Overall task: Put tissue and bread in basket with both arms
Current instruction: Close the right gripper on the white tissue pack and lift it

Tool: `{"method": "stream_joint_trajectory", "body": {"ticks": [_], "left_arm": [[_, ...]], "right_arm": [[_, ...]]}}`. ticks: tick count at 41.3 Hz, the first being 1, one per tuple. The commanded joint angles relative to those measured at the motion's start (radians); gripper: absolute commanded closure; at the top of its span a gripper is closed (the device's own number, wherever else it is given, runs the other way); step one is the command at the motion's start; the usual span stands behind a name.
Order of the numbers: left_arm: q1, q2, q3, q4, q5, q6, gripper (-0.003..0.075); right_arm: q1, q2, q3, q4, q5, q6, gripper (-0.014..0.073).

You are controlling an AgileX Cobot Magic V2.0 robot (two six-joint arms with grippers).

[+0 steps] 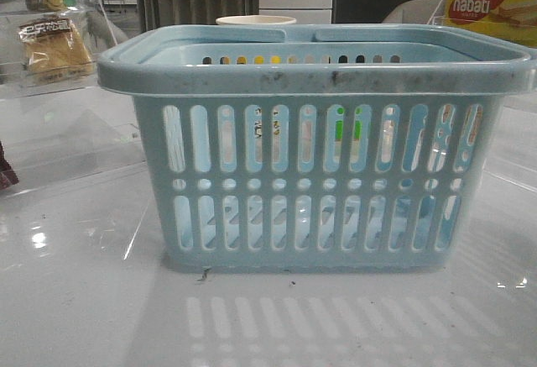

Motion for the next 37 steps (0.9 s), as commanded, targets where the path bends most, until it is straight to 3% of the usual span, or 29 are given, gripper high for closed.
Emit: {"method": "stream_joint_trajectory", "body": {"ticks": [1,24,37], "left_arm": [[0.001,0.006,-0.030,0.000,-0.080,-0.001,0.0268],[0.001,0.006,-0.030,-0.008,-0.080,-0.001,0.0268],[0.001,0.006,-0.030,-0.008,-0.080,-0.001,0.0268]], "right_arm": [[-0.030,0.076,-0.106,-0.017,-0.086,-0.002,0.0049],[-0.034,0.584,-0.540,-0.016,-0.135,-0.003,0.0049],[-0.034,0.753,-0.668,0.000,-0.188,-0.003,0.0051]]}}
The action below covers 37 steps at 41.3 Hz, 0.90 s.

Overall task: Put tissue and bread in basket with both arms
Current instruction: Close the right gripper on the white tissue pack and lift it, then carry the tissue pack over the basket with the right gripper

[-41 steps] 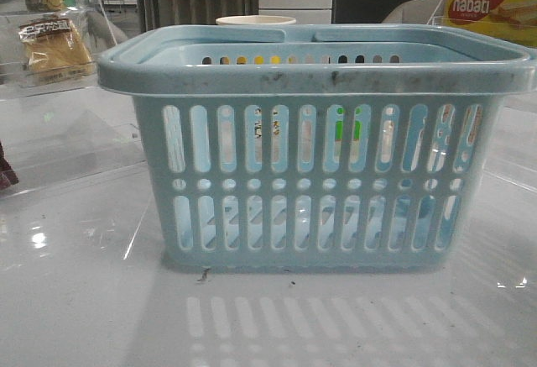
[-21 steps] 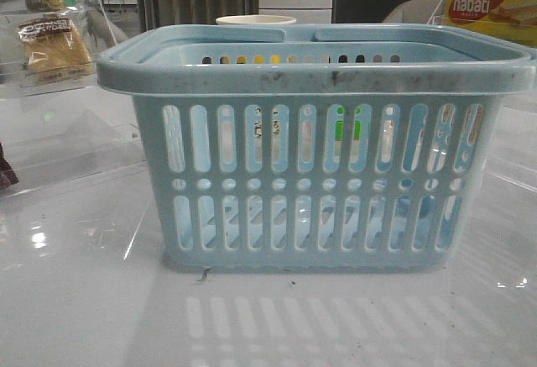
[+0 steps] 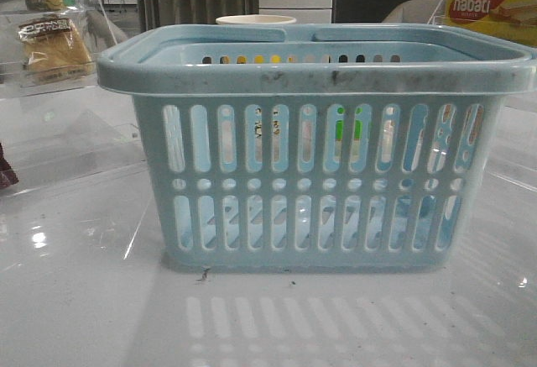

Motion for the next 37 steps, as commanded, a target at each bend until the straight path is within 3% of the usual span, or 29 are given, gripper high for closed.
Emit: {"method": "stream_joint_trajectory", "body": {"ticks": [1,6,15,18,37], "left_arm": [[0.001,0.006,-0.030,-0.008,-0.082,-0.001,0.0267],[0.001,0.006,-0.030,-0.008,-0.084,-0.001,0.0268],[0.001,0.006,-0.030,-0.008,-0.087,-0.001,0.0268],[0.001,0.006,-0.030,-0.008,-0.087,-0.001,0.0268],[0.001,0.006,-0.030,-0.008,-0.100,-0.001,0.0268]], "right_arm": [[-0.007,-0.014,-0.059,-0.002,-0.081,-0.004,0.0051],[-0.007,0.012,-0.064,-0.002,-0.114,-0.004,0.0070],[-0.007,0.017,-0.064,-0.002,-0.129,-0.004,0.0363],[-0.007,0.009,-0.064,-0.002,-0.136,-0.004,0.0420],[0.032,-0.194,-0.064,0.019,-0.083,-0.004,0.0443]]}}
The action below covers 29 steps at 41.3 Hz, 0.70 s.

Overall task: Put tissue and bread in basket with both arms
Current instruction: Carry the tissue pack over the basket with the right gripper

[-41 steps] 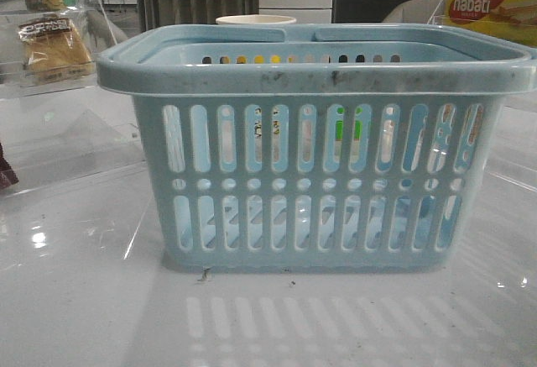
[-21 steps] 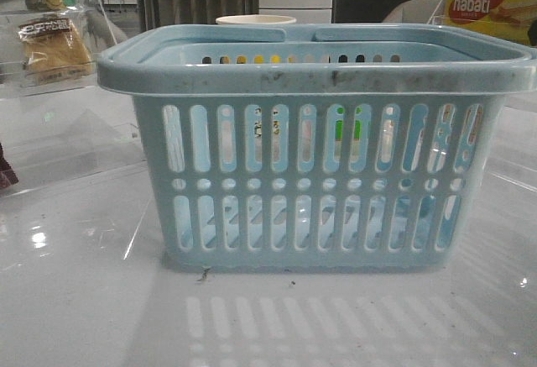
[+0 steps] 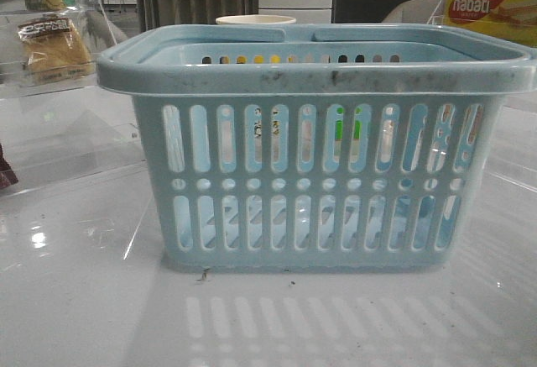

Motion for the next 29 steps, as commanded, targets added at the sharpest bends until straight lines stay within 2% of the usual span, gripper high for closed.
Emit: {"method": "stream_joint_trajectory", "body": {"ticks": [1,7,15,23,29], "left_arm": [[0.001,0.006,-0.030,-0.008,-0.082,-0.001,0.0268],[0.001,0.006,-0.030,-0.008,-0.082,-0.001,0.0268],[0.001,0.006,-0.030,-0.008,-0.082,-0.001,0.0268],[0.001,0.006,-0.030,-0.014,-0.082,-0.001,0.0268],[0.001,0.006,-0.030,-0.036,-0.082,-0.001,0.0268]], "right_arm": [[0.028,-0.125,-0.039,0.019,-0.038,-0.004,0.0443],[0.104,-0.215,-0.039,0.061,0.002,-0.004,0.0443],[0.271,-0.294,-0.039,0.084,0.062,-0.004,0.0443],[0.435,-0.289,-0.039,0.084,0.116,-0.005,0.0443],[0.508,-0.256,-0.038,0.084,0.154,-0.005,0.0443]]}}
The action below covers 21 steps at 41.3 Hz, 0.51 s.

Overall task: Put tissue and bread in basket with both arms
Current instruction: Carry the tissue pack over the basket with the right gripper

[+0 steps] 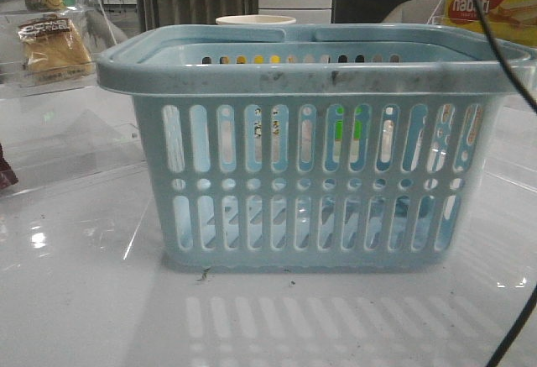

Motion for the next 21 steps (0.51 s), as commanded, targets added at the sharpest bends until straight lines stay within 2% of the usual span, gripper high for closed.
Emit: {"method": "stream_joint_trajectory", "body": {"ticks": [1,16,19,21], "left_arm": [[0.001,0.006,-0.030,-0.024,-0.078,-0.001,0.0268],[0.001,0.006,-0.030,-0.026,-0.078,-0.001,0.0268],[0.001,0.006,-0.030,-0.026,-0.078,-0.001,0.0268],[0.001,0.006,-0.030,-0.026,-0.078,-0.001,0.0268]], "right_arm": [[0.032,-0.010,-0.038,-0.002,-0.031,-0.005,0.0443],[0.045,0.138,-0.037,0.013,0.077,-0.005,0.0435],[0.045,0.157,-0.037,0.025,0.084,-0.005,0.0390],[0.045,0.166,-0.037,0.030,0.085,-0.005,0.0319]]}}
